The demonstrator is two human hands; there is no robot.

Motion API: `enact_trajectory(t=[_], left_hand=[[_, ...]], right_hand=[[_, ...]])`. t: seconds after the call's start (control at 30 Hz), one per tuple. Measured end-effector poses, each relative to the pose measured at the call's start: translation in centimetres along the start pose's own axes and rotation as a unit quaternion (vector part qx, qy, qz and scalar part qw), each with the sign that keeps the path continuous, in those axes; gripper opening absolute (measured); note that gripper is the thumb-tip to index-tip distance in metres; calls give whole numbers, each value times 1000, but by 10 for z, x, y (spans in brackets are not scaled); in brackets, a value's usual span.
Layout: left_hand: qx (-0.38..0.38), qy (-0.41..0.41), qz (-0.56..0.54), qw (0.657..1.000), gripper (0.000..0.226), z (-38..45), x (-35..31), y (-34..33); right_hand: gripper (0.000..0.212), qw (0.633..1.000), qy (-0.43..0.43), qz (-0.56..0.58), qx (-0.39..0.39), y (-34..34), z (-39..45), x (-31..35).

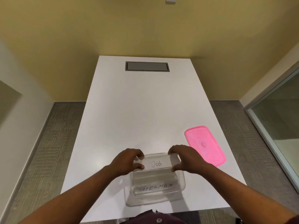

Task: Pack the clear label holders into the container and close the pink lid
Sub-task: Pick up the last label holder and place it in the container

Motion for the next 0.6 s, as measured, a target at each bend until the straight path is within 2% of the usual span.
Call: enact_trajectory(t=[0.17,0.33,0.47,0.6], left_hand=[[-26,-41,116,992,46,-3,2,-24],[-23,-26,215,976,43,4,3,-41],[-16,-21,278,960,34,4,7,-49],[-14,-14,308,951,32,5,5,-51]], right_hand=[[64,995,6,-98,20,-16,0,11],[62,987,-21,-155,29,-38,4,16],[55,977,-8,-214,16,-47,7,23],[58,963,2,-267,27,-49,10,28]])
Point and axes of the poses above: each hand's wrist, its own z-axis towards the middle knuckle, its own y-axis out of the back of the hand, x = y × z, the point moved 5 cm from there along z, towards the middle knuckle, and after that the axes turned 14 degrees about -z, right-handed, at the moved point
